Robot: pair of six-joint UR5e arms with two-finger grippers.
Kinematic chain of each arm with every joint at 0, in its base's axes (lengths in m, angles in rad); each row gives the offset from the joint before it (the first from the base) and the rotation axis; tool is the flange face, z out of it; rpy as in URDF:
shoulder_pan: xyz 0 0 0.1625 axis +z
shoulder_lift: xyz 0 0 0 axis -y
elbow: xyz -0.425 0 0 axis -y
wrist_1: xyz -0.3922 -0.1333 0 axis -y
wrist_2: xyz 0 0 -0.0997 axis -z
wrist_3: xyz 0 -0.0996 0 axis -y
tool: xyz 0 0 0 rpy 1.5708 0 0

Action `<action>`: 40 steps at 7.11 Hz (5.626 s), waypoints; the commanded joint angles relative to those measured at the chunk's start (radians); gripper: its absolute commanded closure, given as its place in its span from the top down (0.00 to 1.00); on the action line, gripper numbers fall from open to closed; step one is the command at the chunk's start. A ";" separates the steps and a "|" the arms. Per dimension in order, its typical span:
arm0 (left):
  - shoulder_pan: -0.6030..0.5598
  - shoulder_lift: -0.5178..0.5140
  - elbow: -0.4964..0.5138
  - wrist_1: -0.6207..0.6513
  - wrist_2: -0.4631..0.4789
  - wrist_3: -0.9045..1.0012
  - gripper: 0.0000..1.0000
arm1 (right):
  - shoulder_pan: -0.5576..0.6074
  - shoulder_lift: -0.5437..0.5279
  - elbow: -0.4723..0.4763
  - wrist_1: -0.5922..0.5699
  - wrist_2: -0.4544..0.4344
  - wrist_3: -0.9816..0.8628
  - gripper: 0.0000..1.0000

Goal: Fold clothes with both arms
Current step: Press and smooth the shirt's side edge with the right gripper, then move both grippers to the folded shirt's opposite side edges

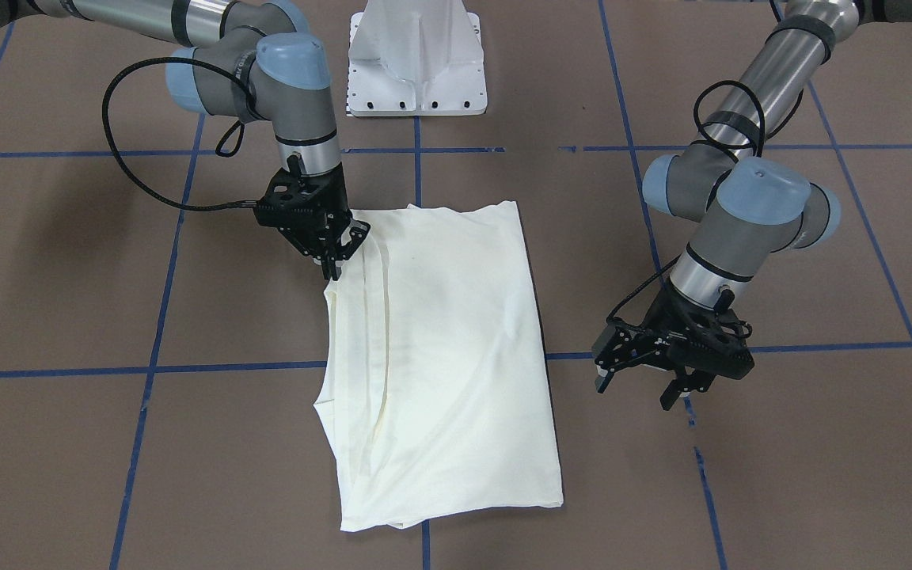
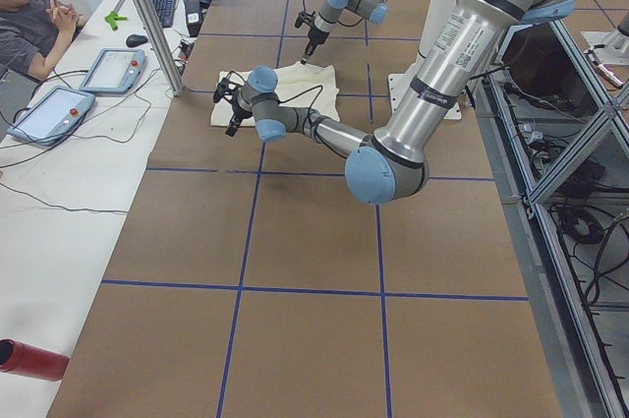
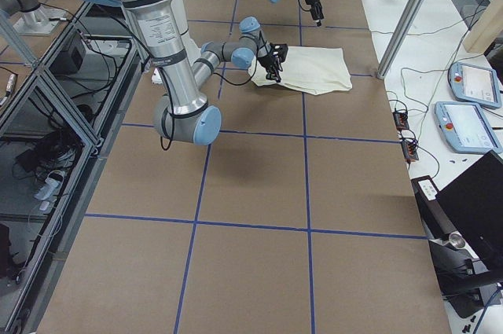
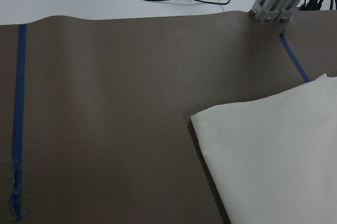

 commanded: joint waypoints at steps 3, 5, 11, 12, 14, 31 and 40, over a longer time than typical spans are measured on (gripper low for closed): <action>0.042 0.026 -0.120 0.008 0.027 -0.018 1.00 | -0.016 0.026 0.088 -0.021 0.004 -0.094 1.00; 0.091 0.033 -0.153 0.015 -0.026 0.039 1.00 | -0.016 0.039 0.091 -0.020 -0.073 -0.099 1.00; 0.072 0.154 -0.572 0.647 -0.036 0.292 1.00 | 0.010 0.074 0.078 -0.109 -0.012 -0.659 1.00; 0.073 0.154 -0.569 0.641 -0.036 0.292 1.00 | 0.007 0.074 0.064 -0.124 0.031 -0.739 0.86; 0.073 0.152 -0.573 0.641 -0.037 0.288 1.00 | -0.033 0.079 0.012 -0.115 0.056 -0.734 0.80; 0.075 0.151 -0.561 0.614 -0.037 0.290 1.00 | -0.065 -0.027 0.053 -0.110 0.064 -0.745 0.00; 0.145 0.161 -0.616 0.534 -0.036 -0.108 1.00 | 0.168 -0.103 0.105 0.192 0.332 -0.379 1.00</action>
